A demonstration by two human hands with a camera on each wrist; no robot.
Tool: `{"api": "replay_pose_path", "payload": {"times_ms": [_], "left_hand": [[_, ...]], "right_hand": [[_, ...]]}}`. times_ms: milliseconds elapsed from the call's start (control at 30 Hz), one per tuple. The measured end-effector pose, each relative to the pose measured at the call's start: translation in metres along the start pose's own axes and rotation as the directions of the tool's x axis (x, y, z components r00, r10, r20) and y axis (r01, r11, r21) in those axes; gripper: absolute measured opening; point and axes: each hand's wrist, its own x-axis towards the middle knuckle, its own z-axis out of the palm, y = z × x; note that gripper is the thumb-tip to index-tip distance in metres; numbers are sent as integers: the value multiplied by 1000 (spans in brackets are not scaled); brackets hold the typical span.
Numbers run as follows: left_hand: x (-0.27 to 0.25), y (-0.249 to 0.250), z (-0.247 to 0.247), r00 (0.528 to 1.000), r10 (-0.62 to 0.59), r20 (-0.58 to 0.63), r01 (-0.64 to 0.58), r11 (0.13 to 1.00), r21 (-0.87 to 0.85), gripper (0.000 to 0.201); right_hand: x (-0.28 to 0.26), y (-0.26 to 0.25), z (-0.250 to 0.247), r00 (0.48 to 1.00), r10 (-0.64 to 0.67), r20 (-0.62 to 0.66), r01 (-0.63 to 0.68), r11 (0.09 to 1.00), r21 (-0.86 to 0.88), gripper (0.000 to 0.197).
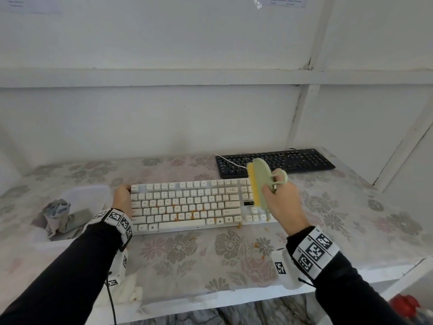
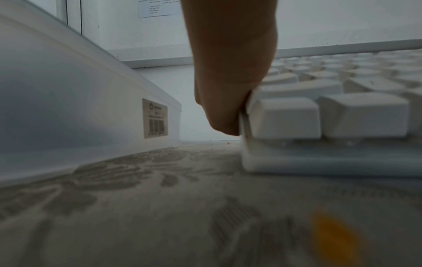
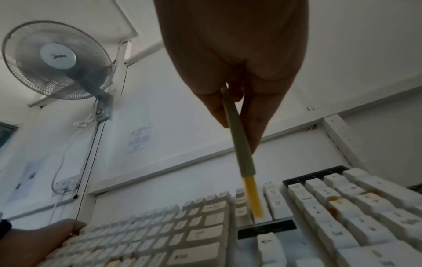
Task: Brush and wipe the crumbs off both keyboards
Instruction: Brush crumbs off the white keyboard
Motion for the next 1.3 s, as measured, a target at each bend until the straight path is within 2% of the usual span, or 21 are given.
{"api": "replay_pose_path", "payload": {"times_ms": [100, 200, 300, 367, 433, 500, 567, 700, 767, 833, 900, 967, 1067, 1167, 1233, 1300], "left_hand": [[1, -1, -1, 1000, 2, -4, -2, 1000, 16, 37], [1, -1, -1, 1000, 4, 0, -4, 1000, 19, 38], [3, -2, 0, 1000, -2, 1, 2, 1000, 16, 39], [1, -1, -1, 1000, 0, -8, 0, 1000, 17, 40], [0, -1, -1, 1000, 0, -5, 0, 1000, 14, 42], [-2, -1, 0, 1000, 1, 5, -1, 1000, 17, 49], [-3, -1, 1, 1000, 2, 14, -2, 1000, 11, 51], [-5, -1, 0, 1000, 2, -2, -2, 1000, 8, 44], [-3, 0, 0, 1000, -6, -14, 6, 1000, 9, 41], [-4, 1, 0, 1000, -6, -22, 6, 1000, 17, 38], [-6, 2, 1, 1000, -6, -26, 7, 1000, 16, 37], [-8, 3, 1, 1000, -7, -29, 8, 1000, 18, 36], [-9, 3, 2, 1000, -13, -23, 13, 1000, 13, 37], [-8, 3, 1, 1000, -16, -11, 17, 1000, 11, 38], [-7, 2, 0, 1000, -22, -15, 22, 1000, 12, 37], [-6, 2, 0, 999, -28, -19, 28, 1000, 10, 37]], "right_hand": [[3, -1, 11, 1000, -25, 18, 25, 1000, 13, 15], [0, 2, 15, 993, 43, 113, -39, 999, -36, 15], [-2, 4, 12, 977, 139, 160, -122, 986, -111, 29], [2, 4, 8, 977, 166, 137, -153, 983, -98, 27], [8, 3, 7, 988, 145, 60, -144, 989, -26, 25], [12, 0, 7, 997, 65, -32, -63, 997, 47, 17], [12, 0, 10, 998, 8, -65, -3, 997, 82, 11], [6, 12, 17, 992, 90, 91, -88, 996, -25, 8], [3, 15, 13, 975, 143, 169, -125, 985, -115, 20], [2, 13, 7, 968, 169, 187, -143, 979, -144, 31], [3, 10, 3, 982, 120, 145, -103, 988, -118, 29], [5, 7, 1, 996, -14, 87, 18, 999, -47, 18], [8, 10, 2, 976, -194, 96, 196, 981, -11, 22], [12, 18, 1, 959, -226, 170, 233, 972, -20, 34], [15, 26, -1, 960, -198, 198, 215, 974, -67, 47], [18, 37, -7, 972, -145, 183, 174, 972, -154, 48]]}}
